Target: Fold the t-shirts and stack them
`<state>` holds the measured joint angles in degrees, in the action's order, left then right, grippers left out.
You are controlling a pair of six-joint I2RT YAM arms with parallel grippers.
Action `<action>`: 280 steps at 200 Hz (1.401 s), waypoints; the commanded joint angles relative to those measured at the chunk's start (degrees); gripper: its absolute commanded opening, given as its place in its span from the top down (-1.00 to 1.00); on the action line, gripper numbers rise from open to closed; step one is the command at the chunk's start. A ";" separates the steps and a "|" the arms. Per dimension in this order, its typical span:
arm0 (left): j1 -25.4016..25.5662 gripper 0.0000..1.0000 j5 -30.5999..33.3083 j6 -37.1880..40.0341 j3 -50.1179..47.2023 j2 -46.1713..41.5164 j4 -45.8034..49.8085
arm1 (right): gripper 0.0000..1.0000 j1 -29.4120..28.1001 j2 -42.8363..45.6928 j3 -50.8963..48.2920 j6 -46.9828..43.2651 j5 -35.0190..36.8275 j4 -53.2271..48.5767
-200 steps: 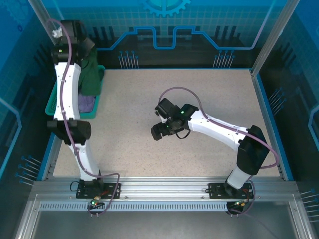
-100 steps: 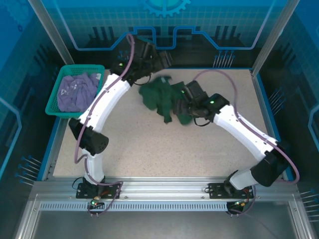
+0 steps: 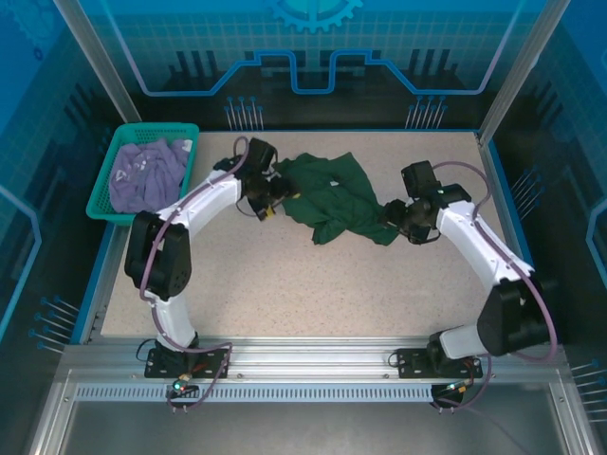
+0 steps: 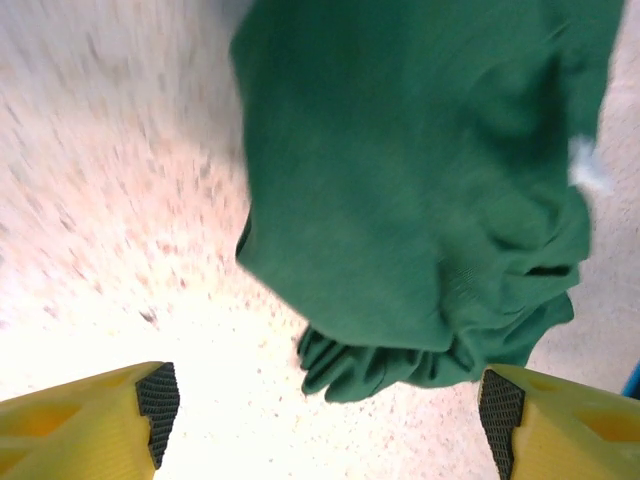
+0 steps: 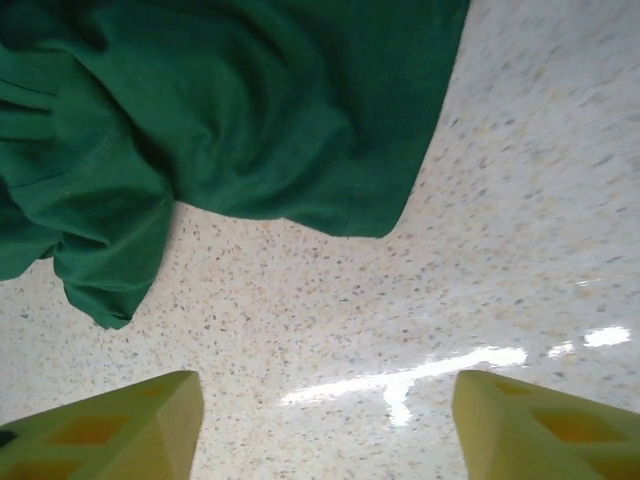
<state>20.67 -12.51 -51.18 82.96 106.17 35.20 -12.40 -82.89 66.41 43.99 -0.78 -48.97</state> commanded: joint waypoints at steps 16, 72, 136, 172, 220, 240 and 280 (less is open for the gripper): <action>2.27 -0.56 -12.27 -10.63 -6.36 -0.73 -13.92 | -0.23 4.09 -7.66 0.75 -2.16 -6.56 2.28; 9.31 -0.47 -13.95 -13.01 -6.37 4.90 -15.85 | -0.35 8.38 -15.82 -0.62 2.81 -6.06 6.04; 11.89 -0.32 -15.65 -11.94 0.27 13.64 -14.80 | -0.22 8.60 -24.65 2.14 0.23 -9.34 9.54; 12.06 0.31 -11.15 -10.51 1.85 15.14 -14.21 | 0.14 8.62 -27.31 2.53 -0.37 -10.41 10.85; 11.67 1.00 -7.12 -3.81 5.32 13.81 -9.50 | 0.78 8.75 -27.94 4.84 -2.58 -11.87 10.12; 11.41 1.00 -4.74 0.04 7.48 11.28 -7.01 | 0.86 8.69 -25.67 4.82 -2.68 -11.43 9.78; 10.74 1.00 -1.09 7.75 10.60 3.85 -4.65 | 0.92 8.47 -19.13 4.87 -2.94 -10.43 9.07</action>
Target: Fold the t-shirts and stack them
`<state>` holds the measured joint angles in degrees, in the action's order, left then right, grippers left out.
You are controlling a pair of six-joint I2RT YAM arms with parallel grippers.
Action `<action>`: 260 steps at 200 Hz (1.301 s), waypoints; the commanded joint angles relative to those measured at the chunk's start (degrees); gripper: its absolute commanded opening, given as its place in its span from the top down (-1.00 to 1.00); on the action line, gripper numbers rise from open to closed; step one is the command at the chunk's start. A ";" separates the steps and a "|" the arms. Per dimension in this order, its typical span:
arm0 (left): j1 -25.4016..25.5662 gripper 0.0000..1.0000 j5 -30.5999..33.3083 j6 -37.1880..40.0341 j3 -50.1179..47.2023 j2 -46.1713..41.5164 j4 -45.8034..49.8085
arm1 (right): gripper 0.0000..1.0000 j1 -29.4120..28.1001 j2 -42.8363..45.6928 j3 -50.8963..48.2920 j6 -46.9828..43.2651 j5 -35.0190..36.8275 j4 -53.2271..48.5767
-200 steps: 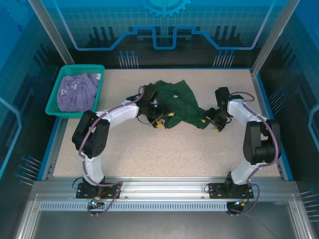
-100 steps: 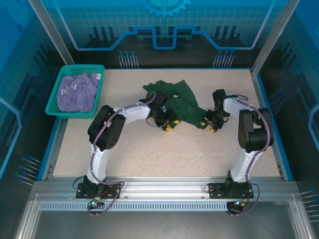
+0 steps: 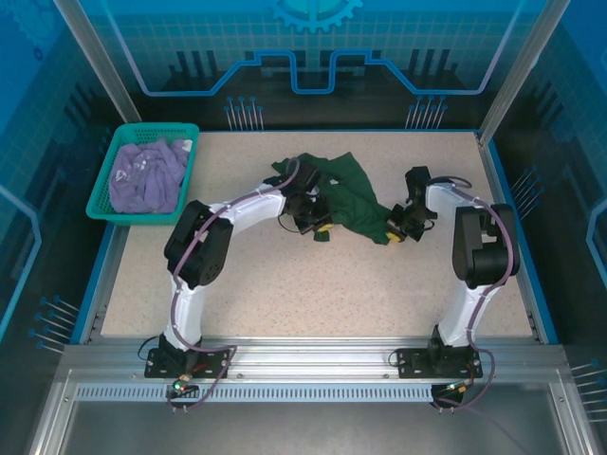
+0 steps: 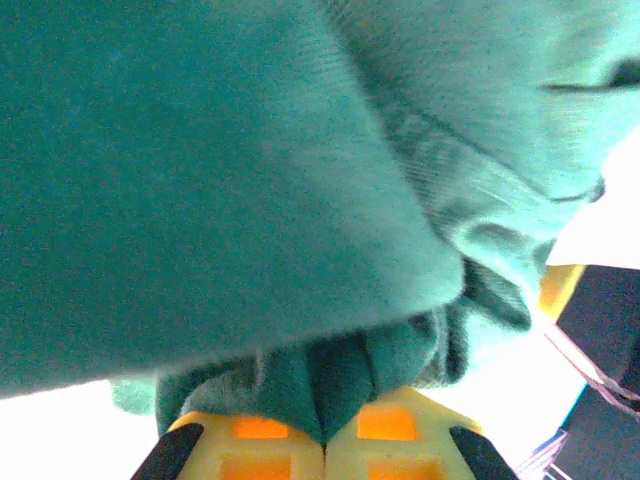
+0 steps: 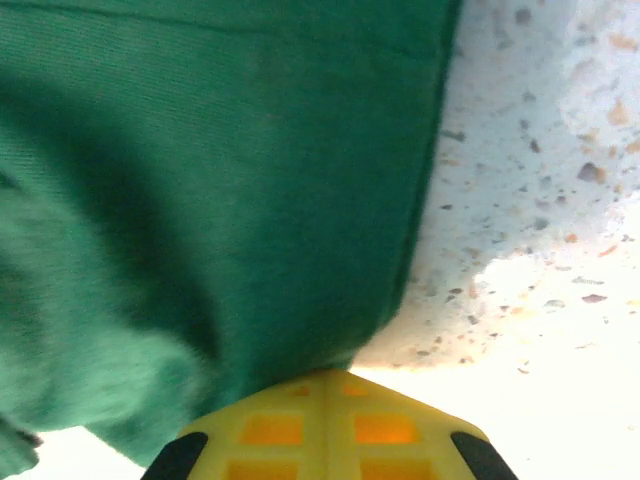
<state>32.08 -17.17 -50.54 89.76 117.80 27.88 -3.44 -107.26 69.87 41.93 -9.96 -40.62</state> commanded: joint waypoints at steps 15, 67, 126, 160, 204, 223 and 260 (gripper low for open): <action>-0.86 1.00 4.75 9.42 4.78 -10.90 3.47 | 0.96 -0.58 7.37 1.17 -1.01 -1.31 0.38; -3.45 1.00 13.84 9.26 -2.64 -26.61 2.54 | 0.55 -0.69 11.61 -0.23 -1.77 0.75 -1.77; -15.11 0.71 13.42 -5.61 -28.64 -41.20 4.73 | -0.10 -3.22 5.96 1.25 -1.64 3.10 -5.00; -22.30 -0.01 14.83 -5.55 -37.96 -49.20 5.92 | -0.12 -4.39 1.85 3.12 -2.20 3.71 -6.05; -22.58 -0.33 8.06 -0.48 -40.71 -47.47 5.92 | -0.13 -5.54 -1.87 4.87 -2.47 4.51 -5.70; -22.19 -0.36 3.51 1.61 -42.27 -43.79 5.34 | -0.09 -6.30 -4.13 5.96 -2.64 3.74 -5.35; -18.58 -0.51 -0.30 3.80 -41.27 -36.87 3.12 | -0.03 -7.50 -7.21 7.77 -1.80 3.12 -5.52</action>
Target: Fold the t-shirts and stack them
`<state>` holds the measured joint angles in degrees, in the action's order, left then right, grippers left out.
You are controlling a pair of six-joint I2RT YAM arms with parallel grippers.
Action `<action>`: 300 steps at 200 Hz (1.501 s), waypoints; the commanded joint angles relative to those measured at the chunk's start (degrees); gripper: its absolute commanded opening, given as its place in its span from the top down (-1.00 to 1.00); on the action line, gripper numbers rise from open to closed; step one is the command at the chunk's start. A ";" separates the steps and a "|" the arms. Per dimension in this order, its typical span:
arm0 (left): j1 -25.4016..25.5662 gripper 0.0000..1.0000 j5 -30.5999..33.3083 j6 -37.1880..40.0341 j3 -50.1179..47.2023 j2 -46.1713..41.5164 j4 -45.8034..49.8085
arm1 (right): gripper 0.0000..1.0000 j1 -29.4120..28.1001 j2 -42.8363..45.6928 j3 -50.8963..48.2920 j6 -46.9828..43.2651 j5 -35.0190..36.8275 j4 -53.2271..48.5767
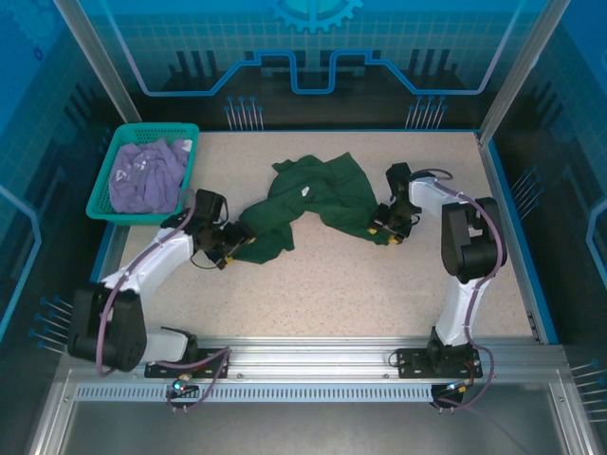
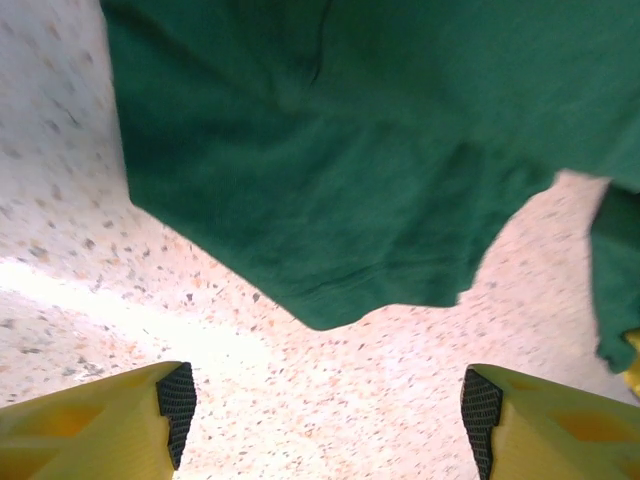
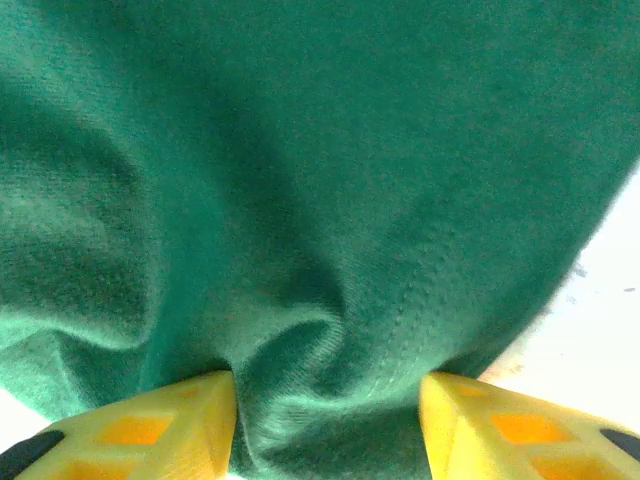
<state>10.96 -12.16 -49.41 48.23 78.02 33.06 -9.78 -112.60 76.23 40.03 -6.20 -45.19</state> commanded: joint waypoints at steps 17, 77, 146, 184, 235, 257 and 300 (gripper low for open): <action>5.19 -0.59 -4.83 3.57 4.58 5.65 -3.17 | -0.02 -1.20 -1.37 1.32 0.73 -0.22 -1.23; 14.24 -0.71 8.42 24.77 32.27 24.93 8.56 | -0.12 -1.18 8.32 -3.53 1.80 2.02 -0.63; 19.69 -0.65 23.26 38.86 39.31 36.10 8.22 | -0.15 -1.53 22.64 -12.67 3.47 -0.41 1.79; 20.24 -0.45 28.59 40.77 40.62 38.78 5.99 | -0.16 -2.34 29.09 -17.30 3.69 -1.83 5.09; 20.38 -0.24 31.45 42.71 43.20 40.70 3.48 | -0.14 -4.30 32.97 -19.44 3.06 -5.28 8.86; 20.37 0.20 31.86 42.89 45.36 41.78 4.54 | -0.13 -4.96 33.66 -19.80 3.03 -5.57 9.15; 20.49 1.00 27.98 40.48 46.61 38.74 6.00 | -0.05 -5.60 34.28 -20.45 3.67 -6.73 10.17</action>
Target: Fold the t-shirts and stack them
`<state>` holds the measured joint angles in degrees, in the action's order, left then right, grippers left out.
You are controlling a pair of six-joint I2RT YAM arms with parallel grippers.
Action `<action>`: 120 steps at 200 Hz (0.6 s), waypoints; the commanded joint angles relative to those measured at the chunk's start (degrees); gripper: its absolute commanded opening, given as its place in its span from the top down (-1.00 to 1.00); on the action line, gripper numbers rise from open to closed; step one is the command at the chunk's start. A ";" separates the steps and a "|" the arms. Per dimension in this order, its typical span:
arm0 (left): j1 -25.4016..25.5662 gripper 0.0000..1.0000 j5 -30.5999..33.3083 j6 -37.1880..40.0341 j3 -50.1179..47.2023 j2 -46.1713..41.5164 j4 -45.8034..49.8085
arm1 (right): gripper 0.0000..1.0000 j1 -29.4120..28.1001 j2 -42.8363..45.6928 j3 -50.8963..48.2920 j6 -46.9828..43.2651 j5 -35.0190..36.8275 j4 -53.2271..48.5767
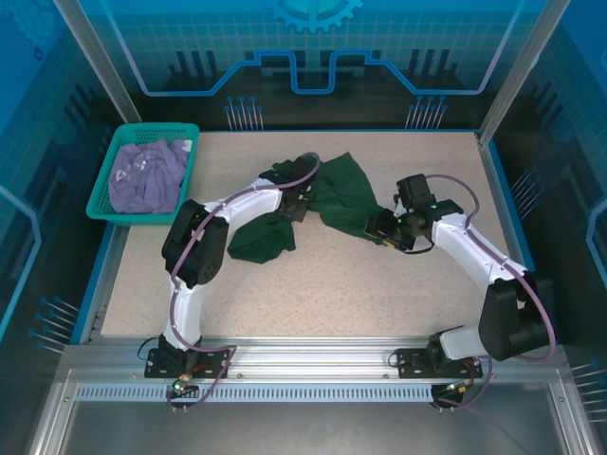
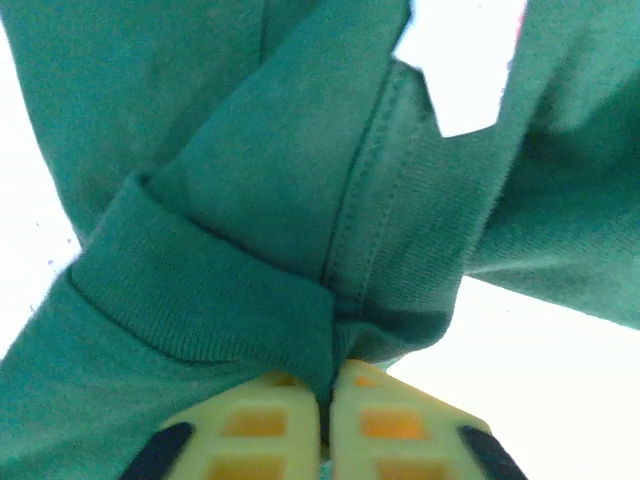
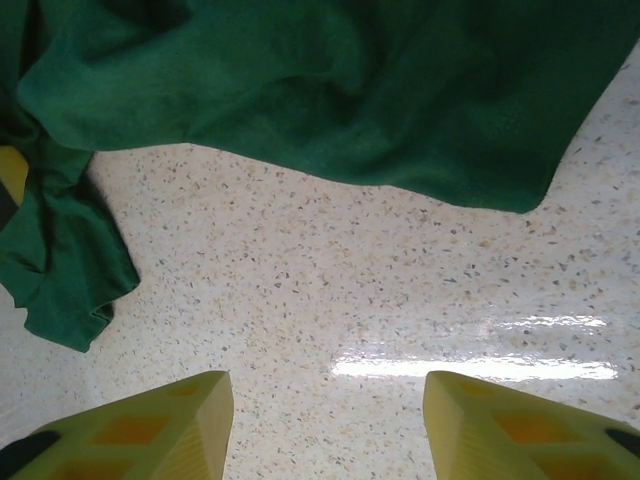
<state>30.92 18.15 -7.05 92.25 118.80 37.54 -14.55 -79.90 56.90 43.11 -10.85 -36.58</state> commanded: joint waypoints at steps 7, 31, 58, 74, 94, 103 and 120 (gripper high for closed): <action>0.54 1.00 -4.42 -2.93 2.22 -3.69 1.29 | -0.05 -0.90 1.53 -1.25 0.93 -3.07 2.41; 0.55 1.00 -20.75 -6.53 -1.06 -11.19 -2.54 | -0.07 -0.85 0.84 -0.78 2.32 -6.35 4.67; 1.58 1.00 -46.09 -12.97 -6.37 -17.70 -13.51 | -0.12 0.92 1.61 2.62 2.68 -3.88 1.12; 4.19 1.00 -55.00 -17.68 -8.70 -19.00 -21.35 | -0.16 4.46 4.26 2.75 5.50 -2.44 -0.90; 7.41 1.00 -60.12 -22.36 -10.24 -16.81 -28.05 | -0.25 8.19 8.34 0.96 8.83 -5.12 0.89; 8.19 1.00 -61.15 -24.03 -10.29 -15.16 -29.65 | -0.27 8.70 9.22 0.45 9.74 -7.01 1.25; 8.81 1.00 -62.72 -26.78 -10.92 -12.87 -33.14 | -0.28 8.72 9.67 -0.39 11.39 -9.77 0.89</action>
<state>38.81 -34.33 -26.72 83.61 101.75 12.73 -6.09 -71.64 57.76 50.48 -15.35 -35.03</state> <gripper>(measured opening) 0.060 0.636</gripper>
